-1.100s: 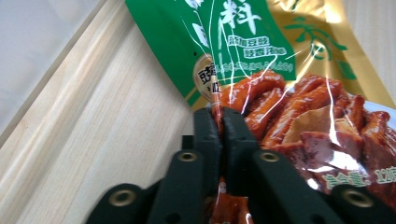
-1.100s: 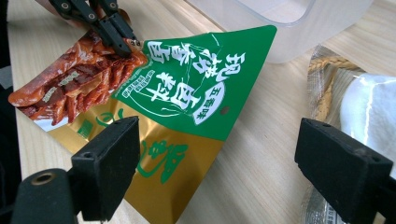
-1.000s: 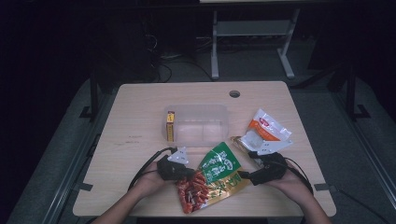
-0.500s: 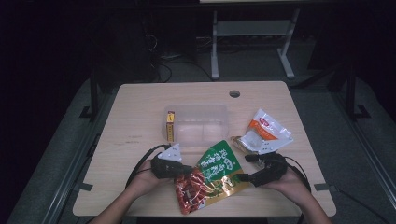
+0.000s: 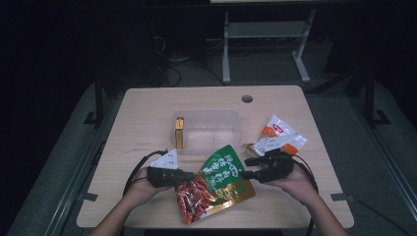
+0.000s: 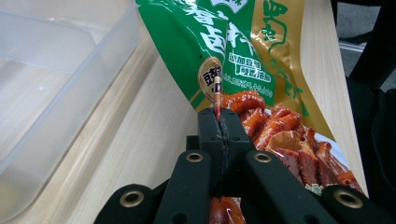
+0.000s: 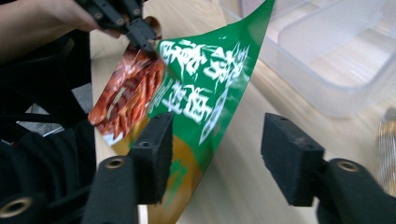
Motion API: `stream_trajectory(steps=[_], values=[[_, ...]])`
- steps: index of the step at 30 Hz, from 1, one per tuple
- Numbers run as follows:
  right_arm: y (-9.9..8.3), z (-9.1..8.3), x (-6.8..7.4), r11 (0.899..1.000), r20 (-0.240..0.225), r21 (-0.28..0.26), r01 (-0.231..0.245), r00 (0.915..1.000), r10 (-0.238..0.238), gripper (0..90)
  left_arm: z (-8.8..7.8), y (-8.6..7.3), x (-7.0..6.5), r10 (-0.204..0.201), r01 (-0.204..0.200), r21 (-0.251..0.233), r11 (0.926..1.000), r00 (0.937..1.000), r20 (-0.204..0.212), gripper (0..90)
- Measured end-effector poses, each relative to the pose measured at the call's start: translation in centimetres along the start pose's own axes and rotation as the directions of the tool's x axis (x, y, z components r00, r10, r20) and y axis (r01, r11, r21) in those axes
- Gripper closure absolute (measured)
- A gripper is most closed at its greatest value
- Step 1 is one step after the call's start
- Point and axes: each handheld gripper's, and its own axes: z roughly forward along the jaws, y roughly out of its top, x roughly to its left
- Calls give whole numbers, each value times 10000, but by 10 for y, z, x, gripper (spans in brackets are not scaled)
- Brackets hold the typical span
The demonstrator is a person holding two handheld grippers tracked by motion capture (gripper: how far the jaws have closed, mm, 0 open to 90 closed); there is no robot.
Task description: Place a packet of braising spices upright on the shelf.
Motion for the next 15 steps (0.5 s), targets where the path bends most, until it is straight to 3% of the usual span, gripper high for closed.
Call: stream_trajectory(steps=[2,8,15], values=[[9,7,-2,9998,-208,175,4,9998,0,489,-1,0,0,11,-12,-97,10000,10000,-73,898],[22,24,-6,9955,-221,917,-232,9994,253,573,-5,1,0,-7,1,-295,9996,9998,-199,898],[26,30,-12,9924,-499,1215,-212,9984,275,720,-9,1,1,-21,6,-466,9989,9995,-311,898]])
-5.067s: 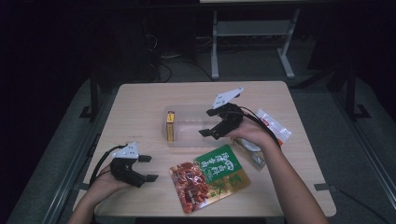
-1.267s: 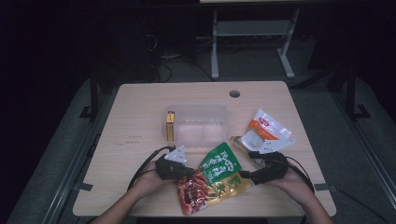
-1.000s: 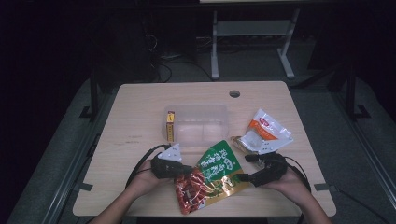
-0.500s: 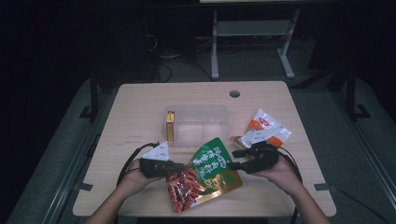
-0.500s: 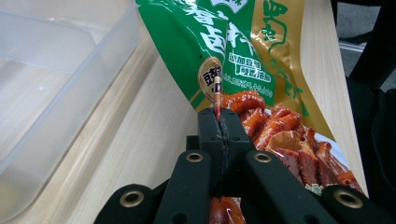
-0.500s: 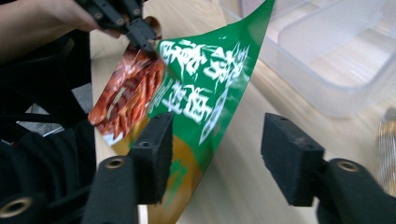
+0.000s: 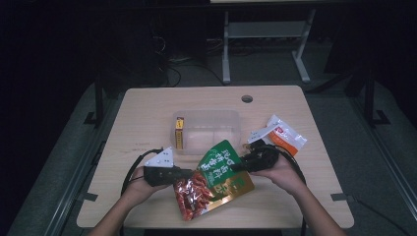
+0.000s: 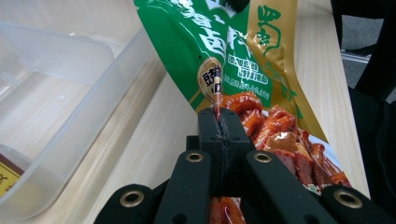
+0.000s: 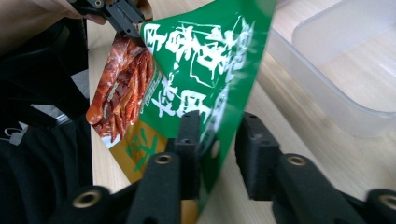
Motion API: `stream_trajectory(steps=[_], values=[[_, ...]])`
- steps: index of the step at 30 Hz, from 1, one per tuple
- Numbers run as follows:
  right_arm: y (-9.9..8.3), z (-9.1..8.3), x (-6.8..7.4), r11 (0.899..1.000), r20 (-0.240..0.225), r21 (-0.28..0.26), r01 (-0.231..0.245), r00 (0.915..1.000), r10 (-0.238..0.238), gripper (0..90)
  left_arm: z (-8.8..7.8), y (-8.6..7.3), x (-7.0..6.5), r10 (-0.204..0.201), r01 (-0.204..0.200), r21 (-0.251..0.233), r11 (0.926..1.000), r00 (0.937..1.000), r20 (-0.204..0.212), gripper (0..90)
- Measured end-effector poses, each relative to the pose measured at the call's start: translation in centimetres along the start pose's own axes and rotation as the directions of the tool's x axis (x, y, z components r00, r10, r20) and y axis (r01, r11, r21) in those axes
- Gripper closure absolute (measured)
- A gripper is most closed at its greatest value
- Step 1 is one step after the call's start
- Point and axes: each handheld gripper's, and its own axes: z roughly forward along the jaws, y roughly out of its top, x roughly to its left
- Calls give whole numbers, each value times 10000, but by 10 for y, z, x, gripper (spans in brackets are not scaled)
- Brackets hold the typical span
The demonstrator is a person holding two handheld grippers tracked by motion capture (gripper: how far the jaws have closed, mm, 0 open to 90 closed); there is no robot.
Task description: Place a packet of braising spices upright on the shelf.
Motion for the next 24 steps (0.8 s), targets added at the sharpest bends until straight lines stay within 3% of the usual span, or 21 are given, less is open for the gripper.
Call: stream_trajectory(steps=[6,12,19,21,24], values=[[3,5,-1,9999,-266,40,108,9996,-107,815,0,0,0,2,-2,-91,10000,10000,-2,898],[4,6,0,9996,-151,88,275,9995,-273,895,0,-1,2,-43,45,-162,9999,9999,107,897],[7,5,0,9983,-51,293,504,9987,-503,900,3,-3,3,-86,89,-138,9999,9997,245,886],[9,4,1,9990,-104,317,311,9995,-308,900,4,-4,2,-62,62,-24,10000,9998,210,876],[14,1,2,9986,-81,384,376,9993,-373,900,5,-4,3,-101,103,-58,9999,9996,254,850]])
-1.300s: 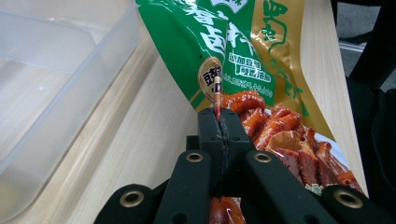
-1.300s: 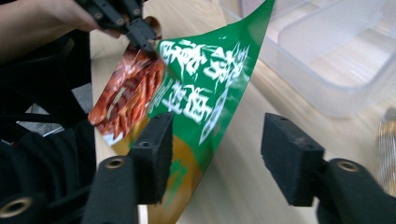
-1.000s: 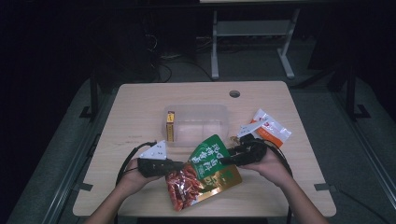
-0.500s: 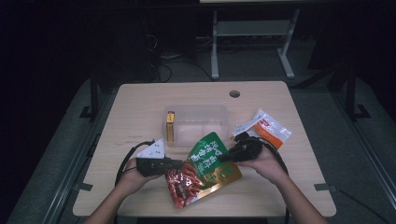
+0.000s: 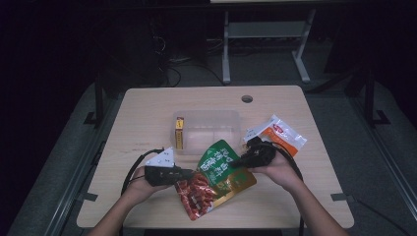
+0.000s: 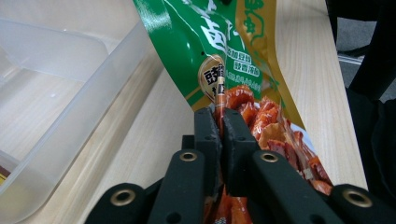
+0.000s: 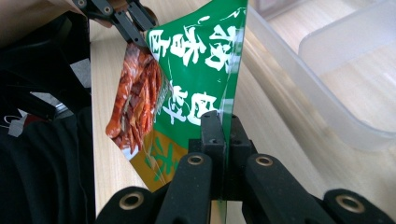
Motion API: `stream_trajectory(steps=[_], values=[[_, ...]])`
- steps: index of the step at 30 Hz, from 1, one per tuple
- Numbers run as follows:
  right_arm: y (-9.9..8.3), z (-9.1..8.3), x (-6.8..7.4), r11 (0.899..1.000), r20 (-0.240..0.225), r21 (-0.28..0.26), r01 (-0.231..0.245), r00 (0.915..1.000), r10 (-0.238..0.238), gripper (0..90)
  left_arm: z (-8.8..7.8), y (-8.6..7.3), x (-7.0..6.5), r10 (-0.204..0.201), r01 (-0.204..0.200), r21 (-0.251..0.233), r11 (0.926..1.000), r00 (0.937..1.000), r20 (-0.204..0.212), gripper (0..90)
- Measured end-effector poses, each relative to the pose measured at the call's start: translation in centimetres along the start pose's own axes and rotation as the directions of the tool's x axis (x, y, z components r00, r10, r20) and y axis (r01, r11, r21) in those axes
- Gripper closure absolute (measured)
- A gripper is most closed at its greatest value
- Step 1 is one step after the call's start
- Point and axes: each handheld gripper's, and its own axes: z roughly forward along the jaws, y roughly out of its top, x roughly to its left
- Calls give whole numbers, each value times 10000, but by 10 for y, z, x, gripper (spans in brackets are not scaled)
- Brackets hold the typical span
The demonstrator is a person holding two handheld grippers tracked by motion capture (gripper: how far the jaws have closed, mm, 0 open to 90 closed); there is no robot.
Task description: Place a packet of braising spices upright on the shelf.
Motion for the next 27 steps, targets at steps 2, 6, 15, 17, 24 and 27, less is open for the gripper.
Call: stream_trajectory(steps=[2,6,15,17,24,27], values=[[3,-2,1,9999,89,-32,144,9999,-144,900,-1,0,1,9,-9,0,10000,10000,24,833],[7,-6,4,9988,179,-88,491,9986,-489,900,-3,-1,3,-120,117,-163,9998,9998,-166,730],[11,-18,10,9973,221,-411,604,9980,-595,900,-8,-4,7,-433,412,-349,9985,9973,-593,358],[13,-22,10,9962,207,-573,651,9977,-640,900,-9,-5,8,-437,412,-338,9986,9963,-742,308],[23,-32,14,9929,226,-776,901,9958,-886,900,-15,-8,6,-636,608,-298,9977,9925,-1046,234],[29,-35,18,9915,249,-779,1041,9944,-1025,900,-19,-10,5,-606,598,-110,9982,9909,-1204,194]])
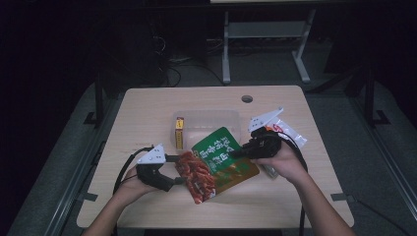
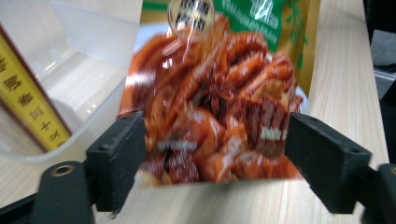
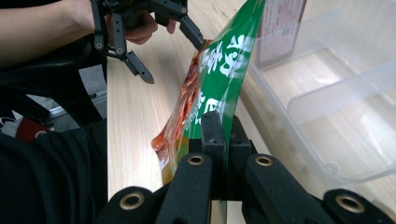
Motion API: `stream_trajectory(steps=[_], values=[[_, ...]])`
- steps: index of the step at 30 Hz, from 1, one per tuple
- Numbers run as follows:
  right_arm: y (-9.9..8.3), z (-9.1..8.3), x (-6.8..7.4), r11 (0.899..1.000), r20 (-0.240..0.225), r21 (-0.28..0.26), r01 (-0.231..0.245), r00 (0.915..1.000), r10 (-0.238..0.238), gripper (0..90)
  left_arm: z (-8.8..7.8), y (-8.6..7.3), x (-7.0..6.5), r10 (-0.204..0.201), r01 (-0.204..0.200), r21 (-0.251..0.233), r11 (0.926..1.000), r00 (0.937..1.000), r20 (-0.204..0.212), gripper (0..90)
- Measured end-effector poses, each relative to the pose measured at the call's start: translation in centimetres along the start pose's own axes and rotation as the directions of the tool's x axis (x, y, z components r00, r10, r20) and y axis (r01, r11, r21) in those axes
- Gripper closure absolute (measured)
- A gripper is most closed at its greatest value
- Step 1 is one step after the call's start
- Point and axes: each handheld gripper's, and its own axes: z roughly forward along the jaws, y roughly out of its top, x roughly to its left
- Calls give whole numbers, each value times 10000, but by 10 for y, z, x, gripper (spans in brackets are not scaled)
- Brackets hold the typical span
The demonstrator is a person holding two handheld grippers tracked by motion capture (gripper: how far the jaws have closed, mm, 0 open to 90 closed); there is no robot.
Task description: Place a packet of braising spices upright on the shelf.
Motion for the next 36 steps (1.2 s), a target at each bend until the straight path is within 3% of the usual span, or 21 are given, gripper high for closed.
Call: stream_trajectory(steps=[8,20,32,36], values=[[20,-14,7,9991,252,57,409,9988,-410,900,-12,-19,0,-235,245,378,9990,9994,-267,147],[42,-34,12,9961,891,145,869,9921,-879,900,-14,-23,9,-425,446,515,9977,9982,-422,148],[58,-56,8,9996,1566,-142,255,9874,-230,900,-13,-24,10,-517,538,555,9970,9979,-390,147],[67,-62,5,9996,1887,-261,133,9820,-81,900,-13,-25,12,-483,505,598,9969,9981,-375,148]])
